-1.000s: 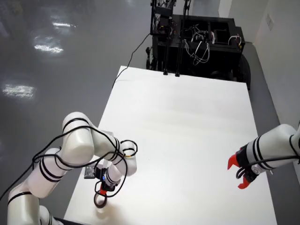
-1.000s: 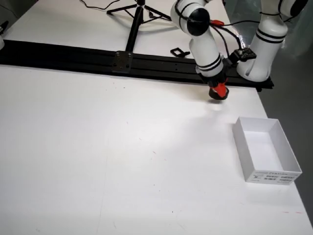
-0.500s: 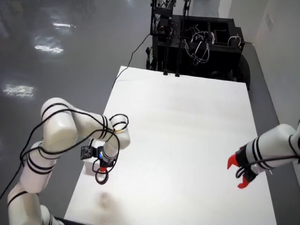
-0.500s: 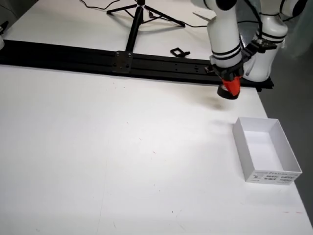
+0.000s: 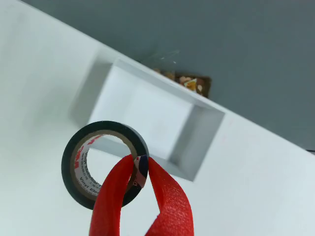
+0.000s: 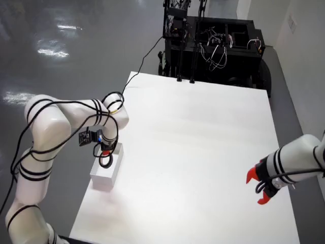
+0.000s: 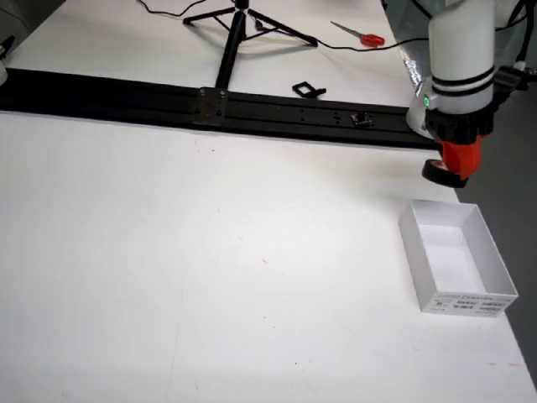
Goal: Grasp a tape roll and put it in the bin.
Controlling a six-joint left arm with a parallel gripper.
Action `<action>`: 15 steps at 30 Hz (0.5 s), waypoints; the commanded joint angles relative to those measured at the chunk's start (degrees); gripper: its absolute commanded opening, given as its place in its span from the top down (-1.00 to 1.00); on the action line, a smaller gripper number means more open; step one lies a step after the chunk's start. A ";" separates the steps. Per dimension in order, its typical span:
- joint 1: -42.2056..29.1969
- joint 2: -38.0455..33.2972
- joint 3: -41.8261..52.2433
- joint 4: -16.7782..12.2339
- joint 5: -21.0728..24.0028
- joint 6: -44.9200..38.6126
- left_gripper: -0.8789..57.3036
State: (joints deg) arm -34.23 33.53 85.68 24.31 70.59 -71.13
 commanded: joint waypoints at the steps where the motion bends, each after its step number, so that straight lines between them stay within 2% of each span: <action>1: 12.78 2.24 -8.87 4.34 -5.81 7.59 0.99; 15: 12.52 9.80 -7.29 4.17 -10.82 9.87 0.99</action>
State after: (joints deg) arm -24.30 37.52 79.05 27.61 64.97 -64.36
